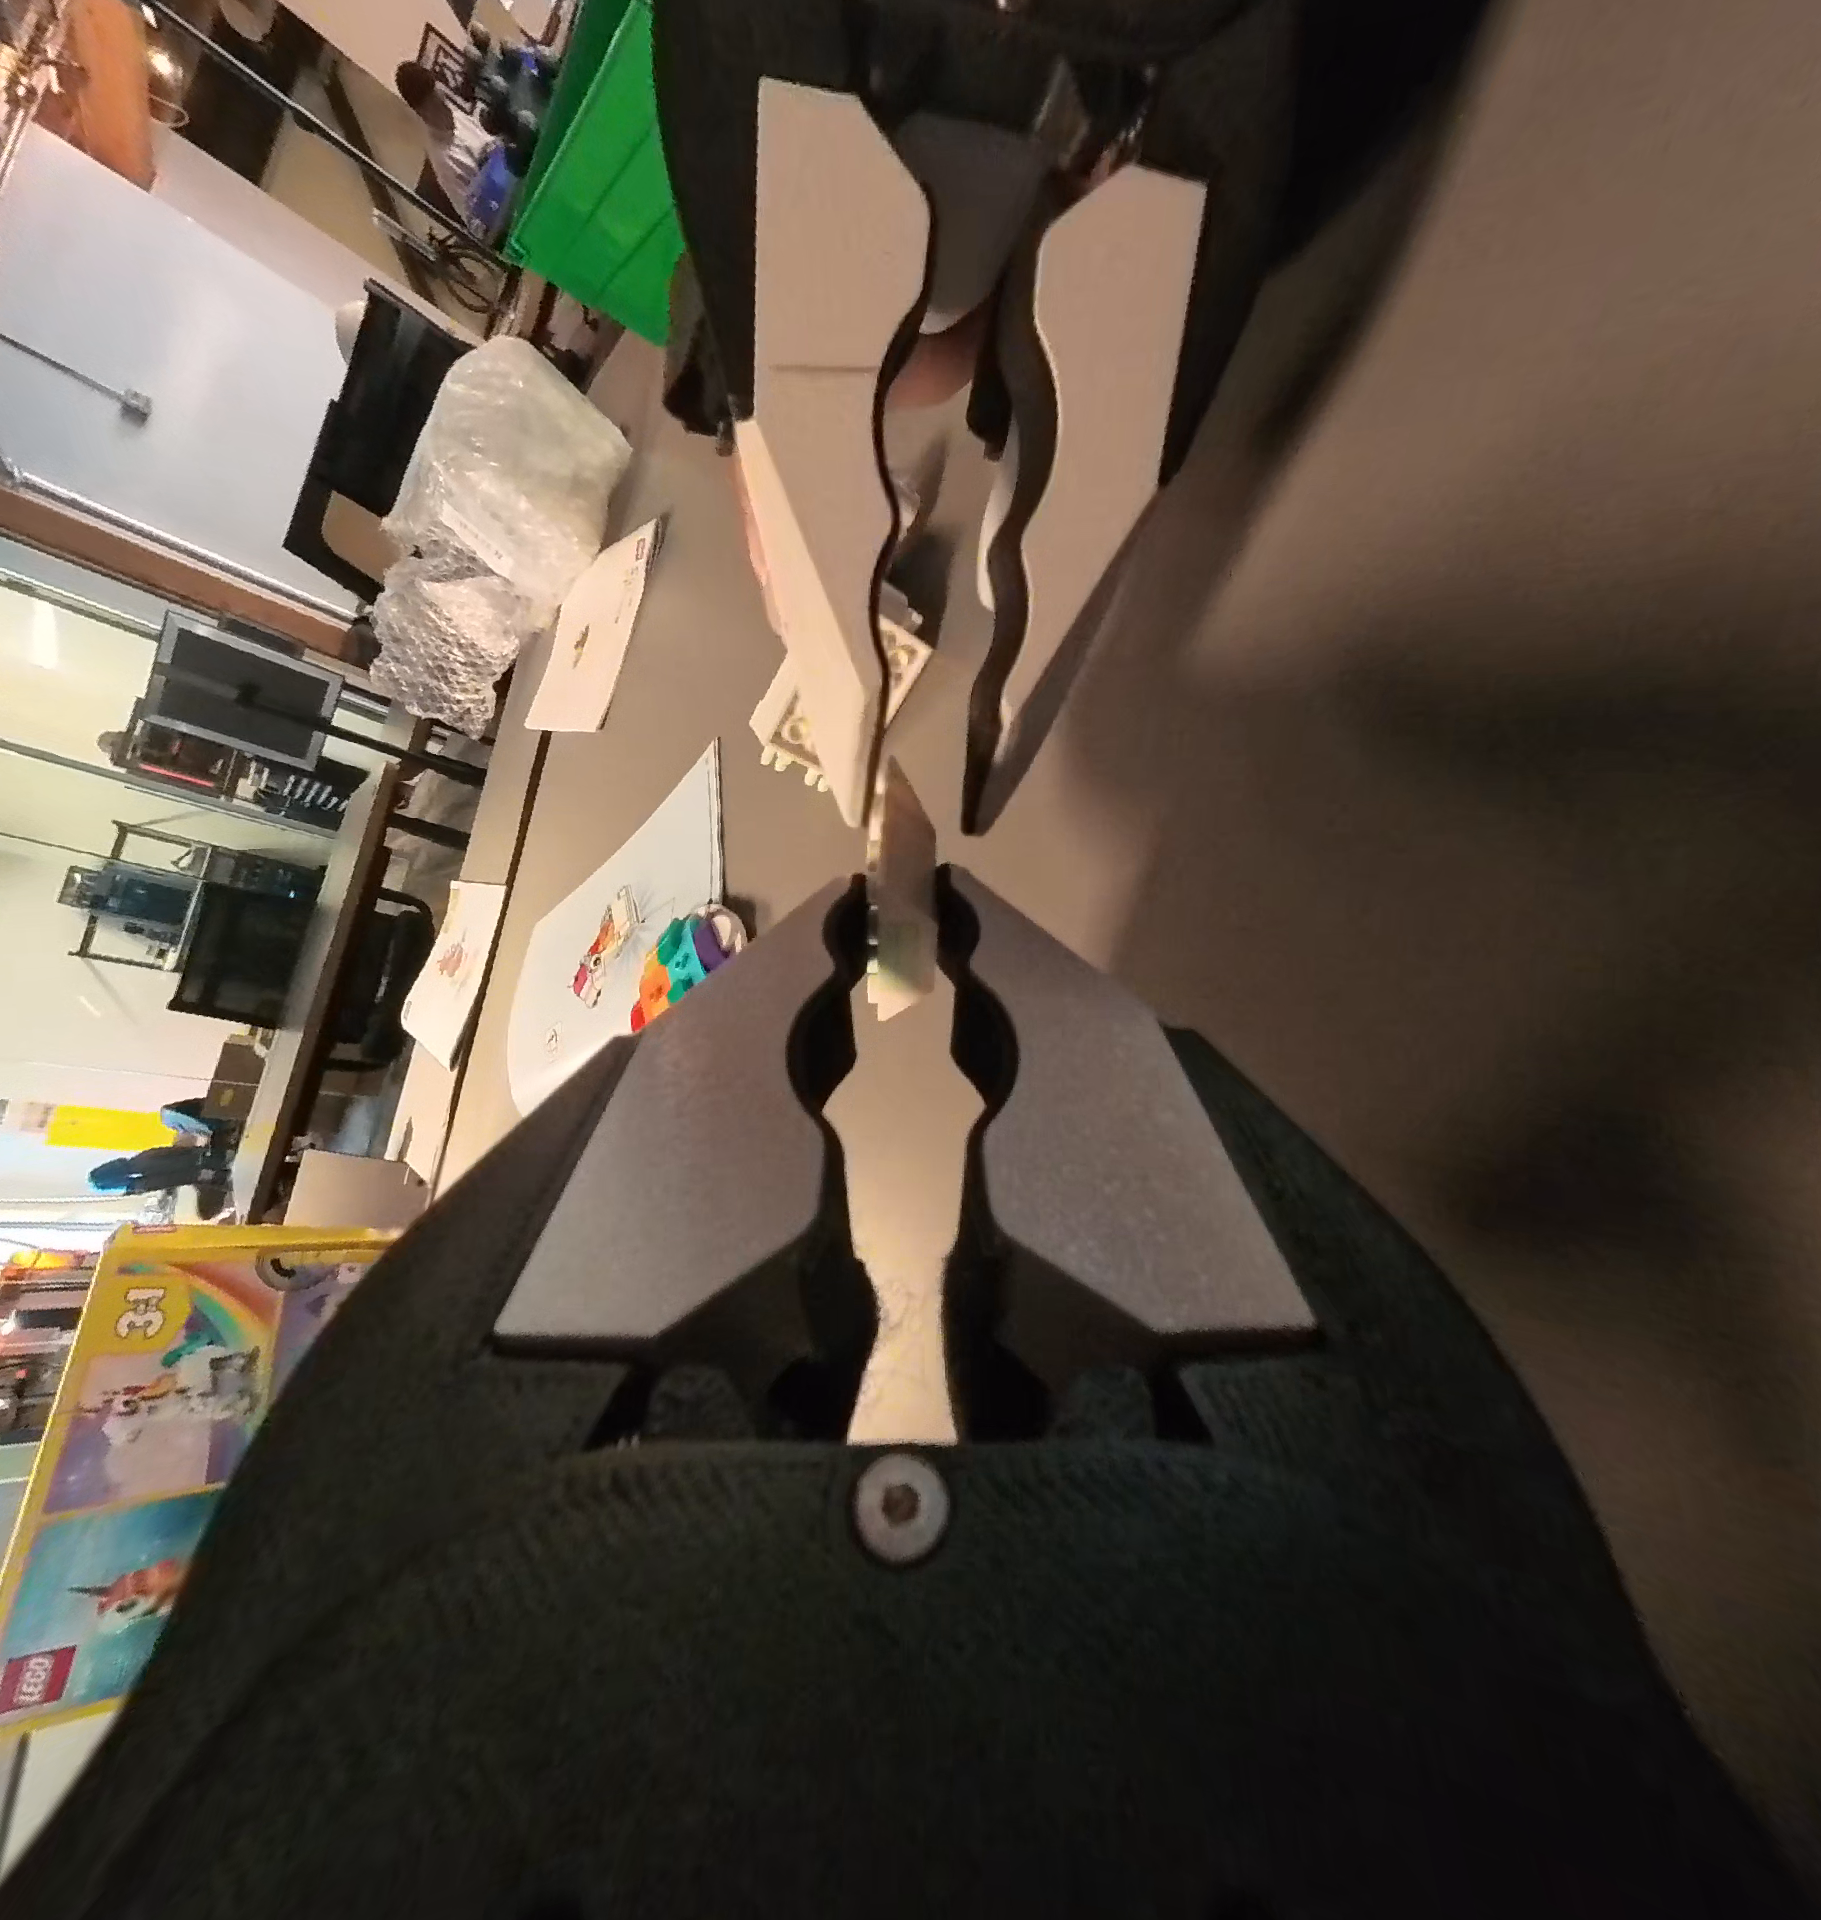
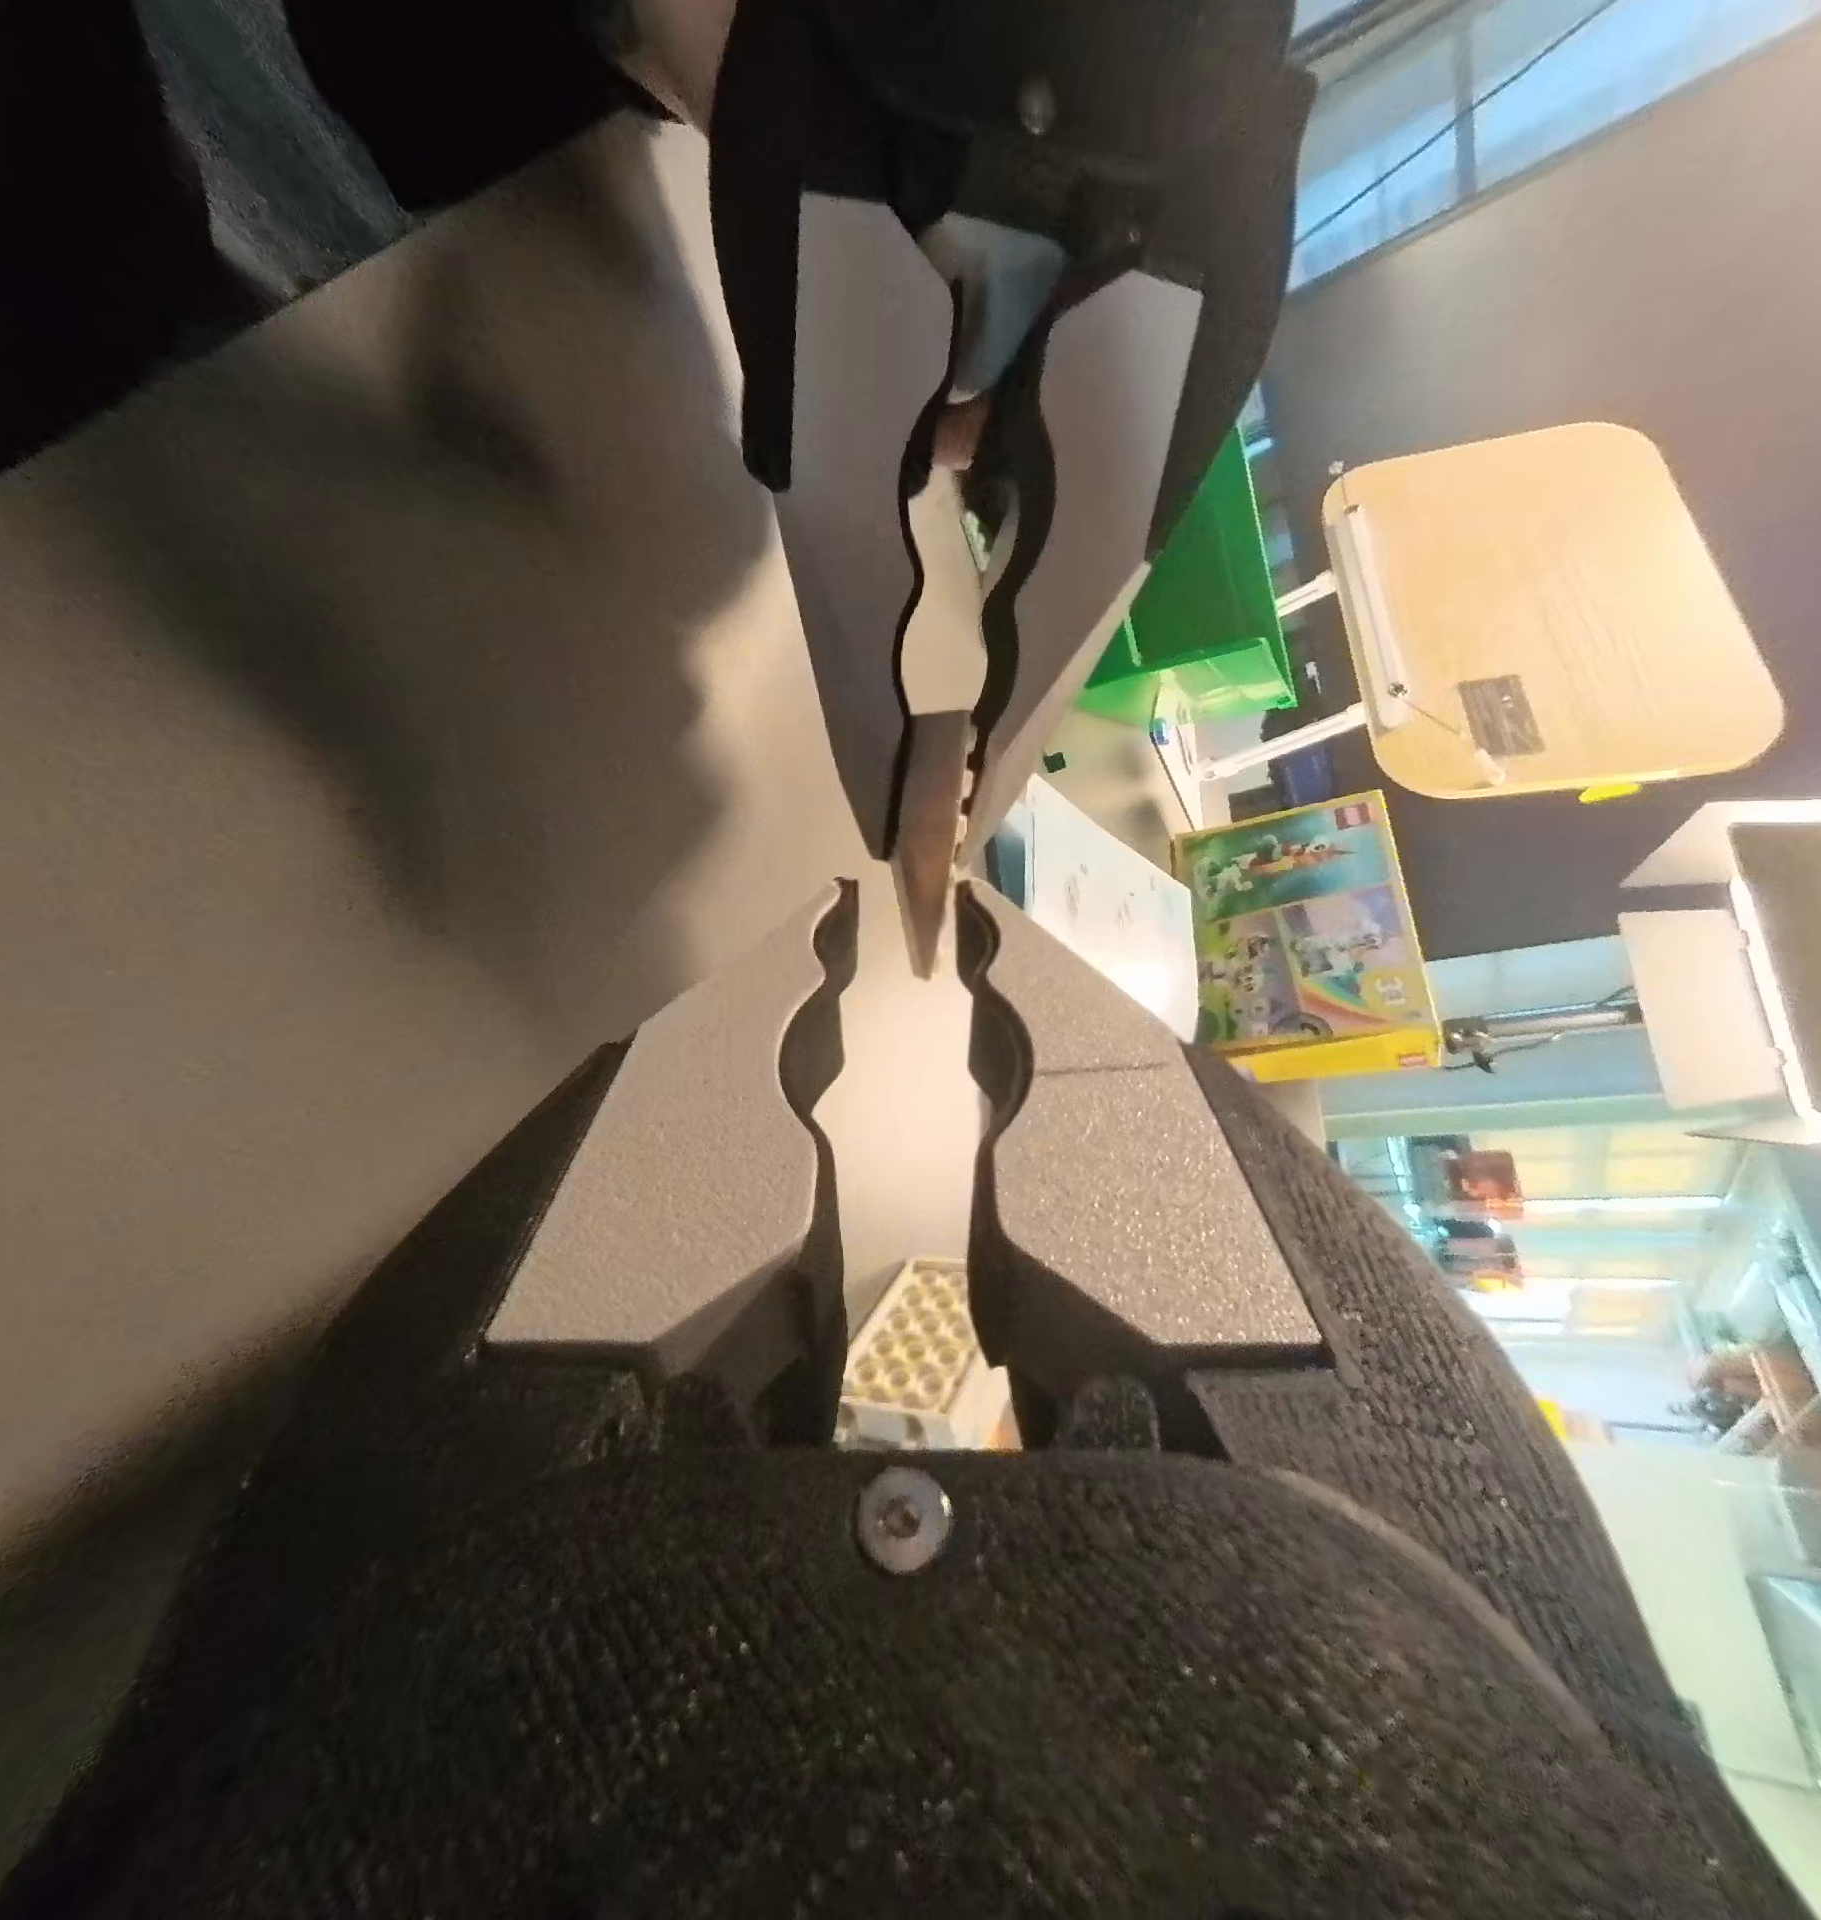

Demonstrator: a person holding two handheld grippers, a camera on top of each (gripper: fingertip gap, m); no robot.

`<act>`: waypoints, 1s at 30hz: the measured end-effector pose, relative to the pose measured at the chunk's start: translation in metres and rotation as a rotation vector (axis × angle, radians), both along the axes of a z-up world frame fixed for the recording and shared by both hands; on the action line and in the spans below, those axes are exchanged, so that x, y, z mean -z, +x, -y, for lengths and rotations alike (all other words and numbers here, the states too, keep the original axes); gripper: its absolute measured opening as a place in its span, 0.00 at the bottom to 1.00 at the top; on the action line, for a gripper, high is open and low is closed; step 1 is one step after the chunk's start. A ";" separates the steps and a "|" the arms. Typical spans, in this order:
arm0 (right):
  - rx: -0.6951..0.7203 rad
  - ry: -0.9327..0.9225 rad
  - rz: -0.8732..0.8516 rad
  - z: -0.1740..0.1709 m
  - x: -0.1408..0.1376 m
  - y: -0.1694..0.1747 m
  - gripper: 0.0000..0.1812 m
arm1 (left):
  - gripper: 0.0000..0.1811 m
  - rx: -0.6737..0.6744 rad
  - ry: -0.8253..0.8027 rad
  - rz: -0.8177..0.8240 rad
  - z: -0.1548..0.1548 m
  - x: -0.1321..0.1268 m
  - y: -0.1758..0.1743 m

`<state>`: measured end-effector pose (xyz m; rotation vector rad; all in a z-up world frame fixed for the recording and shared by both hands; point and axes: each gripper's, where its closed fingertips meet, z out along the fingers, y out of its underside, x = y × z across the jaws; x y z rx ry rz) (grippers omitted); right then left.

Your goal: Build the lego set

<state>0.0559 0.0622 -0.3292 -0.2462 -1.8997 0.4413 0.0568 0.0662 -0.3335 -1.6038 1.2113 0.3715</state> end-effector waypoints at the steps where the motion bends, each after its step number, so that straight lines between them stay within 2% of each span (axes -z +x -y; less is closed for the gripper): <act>1: -0.003 0.010 -0.003 0.001 0.000 0.000 0.09 | 0.06 0.004 -0.002 -0.007 0.000 0.001 0.001; 3: -0.016 0.028 -0.013 0.002 0.000 0.000 0.04 | 0.06 0.023 -0.002 -0.024 0.001 0.003 0.003; 11: -0.017 0.072 0.104 0.010 0.014 0.006 0.03 | 0.05 0.051 -0.036 -0.096 0.009 0.017 0.009; 14: -0.005 0.050 0.105 0.010 0.015 0.003 0.04 | 0.06 0.027 -0.053 -0.061 0.009 0.018 0.006; 16: 0.013 -0.012 0.050 0.006 0.007 -0.002 0.04 | 0.06 -0.019 -0.066 0.043 0.006 0.012 0.002; 19: 0.029 -0.104 0.057 0.004 0.005 -0.004 0.17 | 0.06 -0.077 -0.133 0.228 0.002 0.006 -0.007; 21: 0.036 -0.214 0.086 0.004 0.003 -0.004 0.17 | 0.06 -0.063 -0.220 0.370 0.003 0.004 -0.005; 24: 0.055 -0.496 0.197 0.006 0.000 -0.004 0.16 | 0.06 -0.009 -0.340 0.589 0.006 -0.003 0.003; 27: -0.033 -0.872 0.325 0.016 -0.017 0.003 0.13 | 0.06 0.075 -0.519 0.839 0.011 -0.013 0.015; 30: -0.089 -1.078 0.364 0.013 -0.033 0.007 0.10 | 0.06 0.153 -0.585 1.023 0.013 -0.028 0.019</act>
